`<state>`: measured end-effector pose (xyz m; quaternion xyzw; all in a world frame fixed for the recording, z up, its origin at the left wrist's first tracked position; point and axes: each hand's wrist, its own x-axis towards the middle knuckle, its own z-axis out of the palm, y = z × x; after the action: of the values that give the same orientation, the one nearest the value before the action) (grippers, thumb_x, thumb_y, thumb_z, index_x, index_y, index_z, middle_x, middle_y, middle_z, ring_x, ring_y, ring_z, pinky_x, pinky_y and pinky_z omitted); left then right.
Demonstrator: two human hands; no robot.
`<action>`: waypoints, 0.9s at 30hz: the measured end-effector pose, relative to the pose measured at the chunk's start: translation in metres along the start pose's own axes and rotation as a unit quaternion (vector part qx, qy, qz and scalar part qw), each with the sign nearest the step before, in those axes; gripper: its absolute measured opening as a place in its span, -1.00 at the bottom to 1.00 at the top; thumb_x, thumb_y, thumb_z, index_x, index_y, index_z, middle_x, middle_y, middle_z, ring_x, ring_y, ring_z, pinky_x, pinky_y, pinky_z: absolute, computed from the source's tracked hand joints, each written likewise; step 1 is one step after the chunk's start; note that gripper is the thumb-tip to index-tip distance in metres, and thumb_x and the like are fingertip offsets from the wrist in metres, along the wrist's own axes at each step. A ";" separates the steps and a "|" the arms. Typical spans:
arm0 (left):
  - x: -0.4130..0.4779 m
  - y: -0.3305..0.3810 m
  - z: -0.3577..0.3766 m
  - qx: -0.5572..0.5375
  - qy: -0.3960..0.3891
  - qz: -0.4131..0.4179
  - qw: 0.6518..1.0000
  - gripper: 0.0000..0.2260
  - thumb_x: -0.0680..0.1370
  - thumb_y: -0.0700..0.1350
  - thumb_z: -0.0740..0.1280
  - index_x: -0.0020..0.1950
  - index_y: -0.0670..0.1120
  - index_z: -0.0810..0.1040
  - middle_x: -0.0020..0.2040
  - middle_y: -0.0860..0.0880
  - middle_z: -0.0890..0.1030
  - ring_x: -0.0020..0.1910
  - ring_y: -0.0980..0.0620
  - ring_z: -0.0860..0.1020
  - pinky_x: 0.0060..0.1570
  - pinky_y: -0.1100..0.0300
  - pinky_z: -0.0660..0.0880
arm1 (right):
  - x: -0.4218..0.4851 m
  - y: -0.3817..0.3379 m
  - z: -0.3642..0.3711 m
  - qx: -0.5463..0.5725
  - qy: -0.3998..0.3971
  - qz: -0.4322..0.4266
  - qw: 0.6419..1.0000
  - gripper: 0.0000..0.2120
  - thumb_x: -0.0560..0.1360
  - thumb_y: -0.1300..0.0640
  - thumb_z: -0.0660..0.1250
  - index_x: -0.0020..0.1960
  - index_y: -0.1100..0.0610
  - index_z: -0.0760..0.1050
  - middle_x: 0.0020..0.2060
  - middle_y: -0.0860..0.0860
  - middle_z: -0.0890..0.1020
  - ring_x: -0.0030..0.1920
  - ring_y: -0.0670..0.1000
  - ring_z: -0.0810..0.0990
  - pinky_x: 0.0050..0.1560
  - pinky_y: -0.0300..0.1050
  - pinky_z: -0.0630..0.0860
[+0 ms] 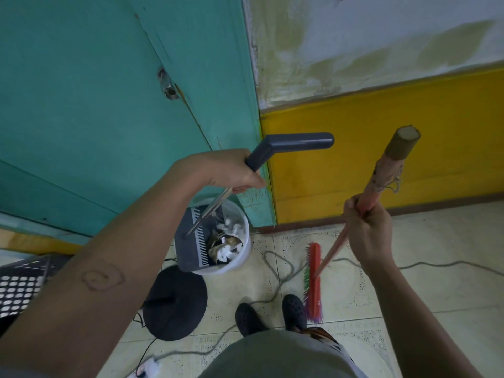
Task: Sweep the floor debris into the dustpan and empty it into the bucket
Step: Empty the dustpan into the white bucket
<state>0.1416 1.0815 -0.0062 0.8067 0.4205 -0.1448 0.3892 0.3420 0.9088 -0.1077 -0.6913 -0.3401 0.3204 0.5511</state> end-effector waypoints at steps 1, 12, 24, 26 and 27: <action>0.001 0.001 0.000 -0.002 -0.001 -0.001 1.000 -0.60 0.44 0.09 0.33 -0.55 -0.02 0.35 -0.53 0.01 0.38 -0.48 0.02 0.35 -0.13 0.10 0.40 | 0.001 0.001 -0.001 0.000 0.001 0.000 1.000 -0.78 0.58 0.30 0.23 -0.21 0.35 0.33 -0.42 0.05 0.30 -0.43 -0.13 0.23 -0.48 -0.33 0.19; 0.008 0.017 0.009 0.022 -0.006 -0.027 0.999 -0.56 0.55 0.03 0.33 -0.51 -0.02 0.35 -0.55 0.04 0.38 -0.48 0.02 0.35 -0.14 0.10 0.39 | 0.002 0.010 -0.012 -0.010 0.001 0.013 1.000 -0.75 0.58 0.29 0.23 -0.26 0.21 0.31 -0.42 0.02 0.30 -0.43 -0.16 0.23 -0.46 -0.38 0.22; 0.005 0.049 0.006 0.060 -0.026 -0.032 0.997 -0.58 0.58 -0.09 0.32 -0.49 -0.08 0.36 -0.56 0.04 0.38 -0.51 0.06 0.35 -0.20 0.17 0.38 | 0.003 0.016 -0.035 -0.009 0.045 0.043 0.998 -0.80 0.57 0.27 0.25 -0.17 0.37 0.35 -0.37 0.09 0.34 -0.40 -0.11 0.27 -0.37 -0.18 0.26; 0.004 0.054 0.006 0.069 -0.027 -0.030 0.997 -0.59 0.56 -0.12 0.32 -0.48 -0.09 0.36 -0.55 0.02 0.38 -0.50 0.04 0.35 -0.19 0.16 0.38 | 0.004 0.017 -0.038 -0.007 0.052 0.047 0.997 -0.80 0.57 0.28 0.25 -0.16 0.39 0.36 -0.35 0.10 0.35 -0.38 -0.09 0.29 -0.35 -0.14 0.26; 0.004 0.056 0.006 0.074 -0.028 -0.031 0.996 -0.60 0.56 -0.13 0.32 -0.48 -0.10 0.36 -0.55 0.02 0.38 -0.50 0.03 0.35 -0.19 0.15 0.38 | 0.004 0.017 -0.039 -0.006 0.055 0.049 0.997 -0.80 0.57 0.29 0.25 -0.17 0.39 0.36 -0.36 0.10 0.35 -0.38 -0.10 0.29 -0.34 -0.14 0.26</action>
<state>0.1883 1.0598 0.0158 0.8152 0.4226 -0.2104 0.3355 0.3781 0.8881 -0.1176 -0.7268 -0.2772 0.3063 0.5488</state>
